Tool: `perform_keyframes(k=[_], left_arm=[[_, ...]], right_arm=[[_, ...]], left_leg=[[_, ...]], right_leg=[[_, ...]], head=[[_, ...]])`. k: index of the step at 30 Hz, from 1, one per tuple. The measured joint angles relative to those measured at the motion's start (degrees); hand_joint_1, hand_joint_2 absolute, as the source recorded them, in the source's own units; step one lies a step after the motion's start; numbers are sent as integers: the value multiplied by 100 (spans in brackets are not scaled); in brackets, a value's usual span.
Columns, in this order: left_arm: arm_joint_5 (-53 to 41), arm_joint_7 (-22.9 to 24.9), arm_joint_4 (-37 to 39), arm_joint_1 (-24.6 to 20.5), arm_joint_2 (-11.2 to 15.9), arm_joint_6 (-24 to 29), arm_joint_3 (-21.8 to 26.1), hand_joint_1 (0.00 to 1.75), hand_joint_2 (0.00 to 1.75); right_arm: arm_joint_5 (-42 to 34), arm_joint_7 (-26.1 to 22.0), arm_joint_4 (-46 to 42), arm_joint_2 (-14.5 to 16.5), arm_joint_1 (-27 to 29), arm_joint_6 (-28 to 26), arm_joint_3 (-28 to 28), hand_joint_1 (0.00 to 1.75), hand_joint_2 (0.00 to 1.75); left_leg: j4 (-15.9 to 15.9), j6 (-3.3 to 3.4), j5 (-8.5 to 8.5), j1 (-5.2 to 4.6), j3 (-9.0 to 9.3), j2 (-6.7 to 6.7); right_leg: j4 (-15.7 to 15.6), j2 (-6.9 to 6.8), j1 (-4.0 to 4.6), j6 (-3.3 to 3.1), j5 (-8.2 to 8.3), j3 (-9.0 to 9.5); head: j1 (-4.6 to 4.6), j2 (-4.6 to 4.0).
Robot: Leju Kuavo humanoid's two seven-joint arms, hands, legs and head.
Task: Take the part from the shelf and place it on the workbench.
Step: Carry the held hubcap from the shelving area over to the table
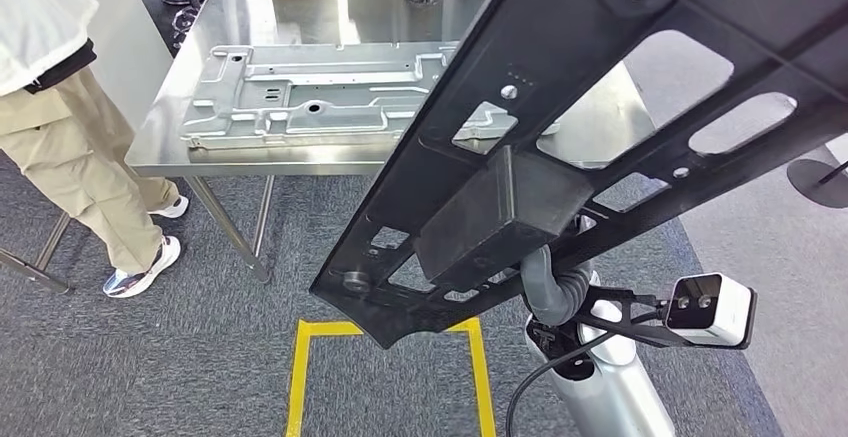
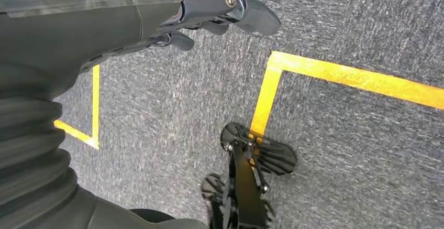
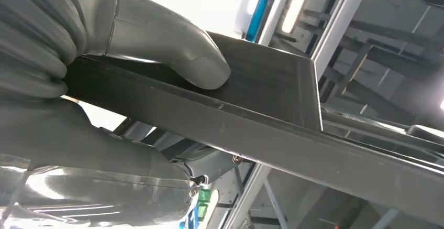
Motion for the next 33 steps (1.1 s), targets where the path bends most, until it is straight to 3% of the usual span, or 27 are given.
perform_keyframes(k=[3, 5, 9, 11, 13, 14, 15, 16, 18, 19, 20, 21, 23, 25, 26, 28, 29, 30, 31, 33], left_arm=[[39, 10, 0, 2, -28, 14, 0, 0, 175], [51, 14, 0, -12, -60, 19, 0, 0, 175], [64, 20, 0, -27, -74, 34, 0, 0, 175], [76, 13, 0, -42, -73, 43, 0, 0, 175], [92, 5, 0, -36, -70, 49, -1, 0, 175], [102, 3, 0, -22, -69, 50, -1, 0, 175], [110, 3, 0, -9, -68, 50, -1, 0, 175], [118, 2, 0, 1, -66, 50, -2, 0, 175], [132, 2, 1, 12, -61, 50, -1, 0, 175], [138, 2, 1, 16, -59, 50, -1, 0, 175], [142, 3, 2, 20, -59, 50, -1, 0, 175], [145, 3, 3, 24, -59, 50, -2, 0, 175], [146, 3, 3, 25, -59, 50, -3, 0, 175], [141, 2, 3, 14, -60, 49, -4, 0, 175], [137, 2, 3, 7, -59, 47, -5, 0, 175], [130, 3, 4, -3, -55, 45, -7, 0, 175], [128, 3, 4, -4, -52, 44, -9, 0, 175], [128, 3, 4, -5, -51, 44, -12, 0, 175], [130, 4, 4, -4, -51, 44, -15, 0, 175], [133, 8, 4, -2, -52, 44, -20, 0, 175]], right_arm=[[-1, -1, 1, 17, -4, 17, 7, 175, 175], [-1, 1, -3, 32, -9, 46, 13, 175, 175], [-2, -2, -11, 69, -12, 70, 15, 175, 175], [-4, -14, -11, 98, -15, 72, 15, 175, 175], [-4, -37, -11, 115, 3, 84, 15, 175, 175], [-4, -54, -11, 119, 19, 92, 15, 175, 175], [-4, -74, -11, 122, 32, 99, 15, 175, 175], [-4, -93, -13, 125, 41, 108, 15, 175, 175], [-4, -122, -24, 132, 50, 122, 15, 175, 175], [-4, -130, -33, 134, 55, 130, 14, 175, 175], [-2, -134, -47, 137, 65, 132, 14, 175, 175], [0, -139, -63, 138, 75, 133, 14, 175, 175], [4, -143, -108, 139, 87, 133, 10, 175, 175], [4, -150, -163, 139, 87, 131, -3, 175, 175], [5, -155, -188, 139, 95, 131, -14, 175, 175], [7, -164, -208, 139, 134, 134, -36, 175, 175], [9, -167, -208, 139, 163, 136, -44, 175, 175], [10, -168, -208, 139, 188, 136, -51, 175, 175], [10, -168, -214, 139, 204, 137, -60, 175, 175], [11, -169, -235, 139, 213, 141, -82, 175, 175]], left_leg=[[-11, -21, -142, -36, 171, -11], [-37, -76, -209, -35, 245, -9], [157, -205, -204, -38, 291, 4], [705, -244, -405, -12, -4, 3], [1345, -308, -706, 21, -465, 4], [1493, -337, -776, 37, -633, 5], [1447, -355, -721, 52, -714, 6], [1198, -363, -524, 65, -695, 7], [451, -356, 68, 78, -517, 12], [190, -337, 257, 67, -446, 19], [63, -309, 367, 53, -417, 23], [58, -276, 371, 36, -420, 27], [41, -207, 364, 39, -403, 26], [3, -146, 338, 61, -357, 25], [-9, -118, 318, 66, -331, 27], [-10, -83, 257, 64, -286, 27], [-8, -80, 220, 63, -251, 23], [-5, -83, 177, 62, -201, 18], [-3, -90, 129, 61, -135, 11], [-3, -116, 27, 58, 2, 3]], right_leg=[[-1102, -20, 74, -151, 760, 312], [-1520, -25, 135, -233, 963, 443], [-1720, -12, 102, -308, 955, 688], [-1766, -22, 79, -335, 905, 817], [-1762, -13, 78, -343, 825, 884], [-1757, -2, 76, -338, 780, 926], [-1749, 11, 71, -326, 730, 979], [-1739, 20, 64, -309, 671, 1046], [-1714, 25, 53, -265, 545, 1190], [-1701, 27, 53, -233, 490, 1235], [-1692, 30, 55, -196, 441, 1260], [-1692, 32, 56, -160, 407, 1272], [-1692, 32, 54, -90, 340, 1286], [-1436, 22, 45, -32, 198, 1168], [-1126, 17, 35, -7, 72, 994], [-305, 14, 26, 30, -172, 471], [-21, 13, 21, 40, -185, 247], [58, 12, 17, 41, -78, 117], [-116, 9, 14, 31, 156, 109], [-870, -5, 22, -24, 711, 335]], head=[[-14, 0], [-25, 0], [-38, 0], [-67, 0], [-87, 0], [-87, -1], [-87, -1], [-89, -1], [-86, -1], [-87, -1], [-85, -1], [-85, -1], [-85, -1], [-71, 0], [-63, 0], [-50, 0], [-49, 0], [-48, 0], [-48, 0], [-46, 0]])
